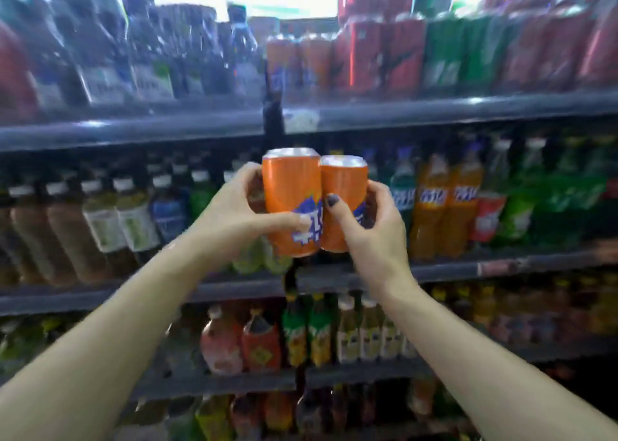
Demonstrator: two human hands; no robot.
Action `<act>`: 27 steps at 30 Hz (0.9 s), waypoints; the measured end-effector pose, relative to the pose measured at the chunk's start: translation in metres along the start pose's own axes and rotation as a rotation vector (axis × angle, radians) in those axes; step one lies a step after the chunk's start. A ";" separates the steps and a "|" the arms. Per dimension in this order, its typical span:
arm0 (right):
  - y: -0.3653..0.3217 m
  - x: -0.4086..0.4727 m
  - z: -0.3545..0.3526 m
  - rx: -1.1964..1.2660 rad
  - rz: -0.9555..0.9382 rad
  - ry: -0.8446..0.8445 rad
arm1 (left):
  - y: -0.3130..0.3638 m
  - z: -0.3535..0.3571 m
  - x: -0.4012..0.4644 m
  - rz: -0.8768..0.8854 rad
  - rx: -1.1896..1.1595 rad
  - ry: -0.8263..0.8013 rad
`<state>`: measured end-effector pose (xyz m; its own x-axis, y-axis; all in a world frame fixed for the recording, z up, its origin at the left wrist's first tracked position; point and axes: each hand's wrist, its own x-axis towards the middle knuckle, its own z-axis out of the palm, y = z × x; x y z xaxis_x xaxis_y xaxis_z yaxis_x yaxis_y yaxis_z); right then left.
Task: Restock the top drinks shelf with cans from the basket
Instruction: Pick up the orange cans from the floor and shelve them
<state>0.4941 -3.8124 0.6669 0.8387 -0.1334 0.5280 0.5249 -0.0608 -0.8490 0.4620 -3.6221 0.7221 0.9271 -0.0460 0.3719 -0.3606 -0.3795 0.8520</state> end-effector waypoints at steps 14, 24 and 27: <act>-0.133 0.164 -0.005 -0.301 -0.285 0.060 | 0.140 -0.030 0.123 0.040 0.210 0.222; -0.114 0.206 0.055 -0.592 -0.225 0.067 | 0.099 -0.056 0.192 0.034 0.247 0.304; -0.105 0.207 0.061 -0.732 -0.236 0.094 | 0.086 -0.057 0.202 0.017 0.246 0.285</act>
<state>0.6217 -3.7732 0.8665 0.6834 -0.1168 0.7206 0.4310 -0.7322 -0.5274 0.6124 -3.6111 0.8921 0.8433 0.1913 0.5022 -0.3084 -0.5931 0.7437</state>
